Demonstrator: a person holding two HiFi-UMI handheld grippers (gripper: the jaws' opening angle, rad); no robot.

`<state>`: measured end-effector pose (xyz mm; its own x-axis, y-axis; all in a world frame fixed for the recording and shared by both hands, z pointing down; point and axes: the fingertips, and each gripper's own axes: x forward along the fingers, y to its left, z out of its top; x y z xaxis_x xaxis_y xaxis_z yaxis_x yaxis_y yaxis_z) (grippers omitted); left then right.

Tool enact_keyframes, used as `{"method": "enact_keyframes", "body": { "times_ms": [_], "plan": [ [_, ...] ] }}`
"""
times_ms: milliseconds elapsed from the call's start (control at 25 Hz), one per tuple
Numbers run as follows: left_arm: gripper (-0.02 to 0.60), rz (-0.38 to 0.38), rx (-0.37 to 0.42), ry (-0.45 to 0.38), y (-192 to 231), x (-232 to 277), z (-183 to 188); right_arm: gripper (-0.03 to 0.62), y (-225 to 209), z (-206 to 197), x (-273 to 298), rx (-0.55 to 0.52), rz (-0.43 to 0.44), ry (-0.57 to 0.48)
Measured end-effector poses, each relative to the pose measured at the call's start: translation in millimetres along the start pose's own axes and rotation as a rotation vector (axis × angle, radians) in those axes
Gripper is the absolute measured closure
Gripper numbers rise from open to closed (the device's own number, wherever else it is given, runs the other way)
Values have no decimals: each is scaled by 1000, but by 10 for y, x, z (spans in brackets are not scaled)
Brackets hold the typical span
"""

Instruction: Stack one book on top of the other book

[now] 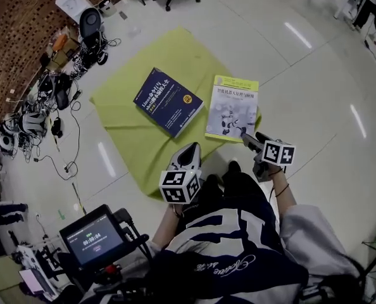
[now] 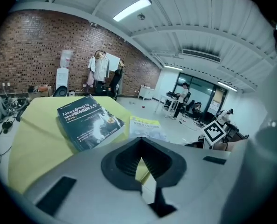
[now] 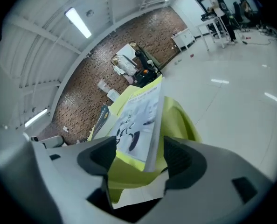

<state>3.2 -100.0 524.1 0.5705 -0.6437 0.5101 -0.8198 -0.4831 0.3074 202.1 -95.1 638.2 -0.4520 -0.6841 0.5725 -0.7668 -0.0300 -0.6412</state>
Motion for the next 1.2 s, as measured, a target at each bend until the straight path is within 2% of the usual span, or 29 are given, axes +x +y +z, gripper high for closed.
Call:
{"method": "enact_keyframes", "body": {
  "times_ms": [200,400,440,520,640,760,1000,1200],
  "plan": [
    [578,89,-43,7,58,159,3,290,-236,-26,312,64,58,109],
    [578,154,-74,31,57,279,-76,307,-162,-88,454,191,233,186],
    [578,166,-79,32,60,289,-75,331,-101,-95,458,225,282,196],
    [578,186,-89,30,66,305,-49,459,22,-72,435,289,366,209],
    [578,205,-102,29,53,334,-25,508,119,-7,365,349,400,238],
    [578,221,-111,21,31,375,-72,513,212,66,290,323,415,232],
    [578,242,-119,-2,67,406,-68,516,430,286,106,153,413,174],
    [578,261,-127,-22,117,358,-24,519,798,693,-177,61,498,83]
  ]
}}
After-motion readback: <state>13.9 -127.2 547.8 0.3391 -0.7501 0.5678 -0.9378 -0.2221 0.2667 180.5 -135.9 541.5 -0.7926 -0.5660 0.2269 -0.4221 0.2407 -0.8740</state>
